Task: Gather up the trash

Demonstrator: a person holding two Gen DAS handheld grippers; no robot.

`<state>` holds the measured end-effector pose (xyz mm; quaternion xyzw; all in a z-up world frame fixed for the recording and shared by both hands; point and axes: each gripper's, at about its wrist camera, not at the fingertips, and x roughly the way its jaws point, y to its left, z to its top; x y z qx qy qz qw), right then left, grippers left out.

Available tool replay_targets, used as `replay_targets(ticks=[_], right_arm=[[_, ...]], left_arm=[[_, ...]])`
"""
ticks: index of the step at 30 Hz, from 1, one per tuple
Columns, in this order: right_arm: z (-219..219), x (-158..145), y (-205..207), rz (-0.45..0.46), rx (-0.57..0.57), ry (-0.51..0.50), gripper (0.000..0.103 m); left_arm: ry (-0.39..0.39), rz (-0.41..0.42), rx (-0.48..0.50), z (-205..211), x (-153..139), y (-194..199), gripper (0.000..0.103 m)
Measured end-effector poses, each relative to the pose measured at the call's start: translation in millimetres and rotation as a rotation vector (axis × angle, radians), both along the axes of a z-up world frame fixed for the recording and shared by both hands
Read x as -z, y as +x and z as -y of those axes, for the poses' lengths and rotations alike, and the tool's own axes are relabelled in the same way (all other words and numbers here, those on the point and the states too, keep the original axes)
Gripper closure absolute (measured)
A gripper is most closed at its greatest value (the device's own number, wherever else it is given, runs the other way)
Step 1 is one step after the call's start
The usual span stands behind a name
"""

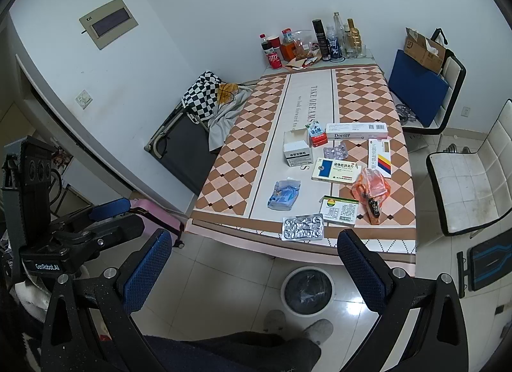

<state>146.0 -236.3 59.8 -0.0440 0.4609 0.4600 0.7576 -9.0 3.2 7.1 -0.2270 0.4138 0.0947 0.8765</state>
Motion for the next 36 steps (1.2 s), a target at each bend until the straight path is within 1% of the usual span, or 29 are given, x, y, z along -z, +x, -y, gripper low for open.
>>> replay_targets(ticks=[25,36], right_arm=[[-1.6,2.5,-1.2,-0.009,-0.002,-0.004,0.000],[1.9,8.5,-2.2,-0.025,0.013,-0.015,0.000]], left_arm=[[-0.001,0.003,0.005,3.3,-2.6,3.6,0.000],[-0.004,0.001,0.009,4.5,-2.2,4.2,0.000]])
